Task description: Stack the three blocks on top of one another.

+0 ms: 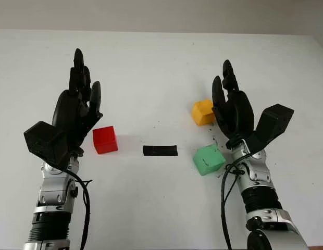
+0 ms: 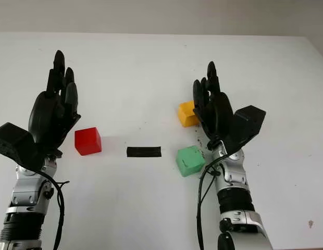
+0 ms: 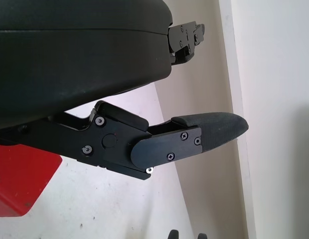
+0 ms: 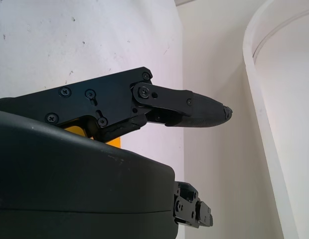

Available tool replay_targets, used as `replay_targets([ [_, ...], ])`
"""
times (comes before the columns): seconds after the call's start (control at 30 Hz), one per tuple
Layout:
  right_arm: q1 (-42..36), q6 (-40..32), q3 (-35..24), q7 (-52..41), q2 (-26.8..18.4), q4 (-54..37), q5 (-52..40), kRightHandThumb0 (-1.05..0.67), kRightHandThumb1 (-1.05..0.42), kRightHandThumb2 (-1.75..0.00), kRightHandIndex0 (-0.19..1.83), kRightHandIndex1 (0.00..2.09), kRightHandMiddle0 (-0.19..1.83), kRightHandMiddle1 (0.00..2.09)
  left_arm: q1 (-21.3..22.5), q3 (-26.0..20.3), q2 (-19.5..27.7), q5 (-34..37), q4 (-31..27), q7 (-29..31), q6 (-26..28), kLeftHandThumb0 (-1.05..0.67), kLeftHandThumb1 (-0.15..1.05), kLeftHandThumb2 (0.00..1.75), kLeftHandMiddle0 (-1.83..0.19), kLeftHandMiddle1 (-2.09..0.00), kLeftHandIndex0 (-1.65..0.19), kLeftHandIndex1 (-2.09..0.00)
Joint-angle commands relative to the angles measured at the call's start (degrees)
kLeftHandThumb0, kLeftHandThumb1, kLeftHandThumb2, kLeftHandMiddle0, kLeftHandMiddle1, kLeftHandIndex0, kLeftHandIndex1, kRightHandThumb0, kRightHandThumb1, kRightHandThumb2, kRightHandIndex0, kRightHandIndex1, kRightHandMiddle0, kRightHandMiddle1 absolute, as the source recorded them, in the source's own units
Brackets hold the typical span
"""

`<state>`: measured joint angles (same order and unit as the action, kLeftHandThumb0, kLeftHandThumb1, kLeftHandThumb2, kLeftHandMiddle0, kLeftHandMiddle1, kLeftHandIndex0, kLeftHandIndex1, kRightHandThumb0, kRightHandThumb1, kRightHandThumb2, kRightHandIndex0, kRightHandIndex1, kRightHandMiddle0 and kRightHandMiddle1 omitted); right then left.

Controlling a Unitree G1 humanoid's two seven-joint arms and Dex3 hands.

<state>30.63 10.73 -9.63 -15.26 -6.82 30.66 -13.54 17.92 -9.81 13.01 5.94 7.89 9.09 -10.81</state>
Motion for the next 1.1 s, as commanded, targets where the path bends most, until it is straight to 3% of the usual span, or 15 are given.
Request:
replay_targets([
  [0.0, -0.7, 0.3, -0.2, -0.1, 0.1, -0.7, -0.1, -0.67, -1.05, -0.54, -0.19, 0.0, -0.19, 0.0, -0.4, -0.2, 0.3, 0.5, -0.9, 0.2, 0.1, -0.74, 1.05, 0.65, 0.19, 0.0, 0.19, 0.0],
  [0.33, 0.5, 0.3, -0.3, 0.2, -0.6, -0.3, 0.5, -0.67, -1.05, -0.54, -0.19, 0.0, -0.19, 0.0, 0.1, -0.2, 0.7, -0.2, -1.1, -0.1, 0.5, -0.74, 1.05, 0.65, 0.19, 0.0, 0.19, 0.0],
  [0.47, 1.7, 0.9, -0.9, -0.3, -1.7, -0.8, 0.3, -0.66, -1.05, -0.55, -0.19, 0.0, -0.19, 0.0, -0.5, -1.4, 1.3, -0.9, -3.9, -1.6, 0.6, -0.75, 1.05, 0.52, 0.19, 0.0, 0.19, 0.0],
  [0.63, 3.9, -1.0, -1.9, -1.8, -3.9, -2.1, -1.0, -0.68, -1.05, -0.51, -0.19, 0.0, -0.19, 0.0, -1.1, -2.7, 10.5, -8.7, -9.9, -0.8, 3.9, -0.78, 1.05, 0.45, 0.0, -0.09, 0.05, -0.08],
  [0.73, 5.3, -2.6, -2.2, -2.3, -5.2, -3.1, -1.3, -0.67, -1.05, -0.52, -0.19, 0.0, -0.19, 0.0, -1.6, -4.2, 18.1, -11.3, -15.1, 3.7, 12.1, -0.83, 1.05, 0.3, -0.13, -0.09, -0.1, -0.13],
  [0.8, 5.9, -3.2, -2.5, -1.9, -5.4, -3.2, -1.3, -0.68, -1.05, -0.52, -0.19, 0.0, -0.19, 0.0, -2.9, -4.3, 22.8, -14.6, -17.8, 6.0, 14.7, -0.84, 1.05, 0.24, -0.17, -0.08, -0.16, -0.14],
  [1.07, 5.8, -2.7, -1.6, -0.9, -5.5, -3.0, 0.5, -0.67, -1.05, -0.54, -0.19, 0.0, -0.19, 0.0, -8.8, -1.8, 35.0, -24.7, -28.3, 17.4, 23.3, -0.87, 0.99, 0.06, -0.03, -0.03, -0.33, -0.14],
])
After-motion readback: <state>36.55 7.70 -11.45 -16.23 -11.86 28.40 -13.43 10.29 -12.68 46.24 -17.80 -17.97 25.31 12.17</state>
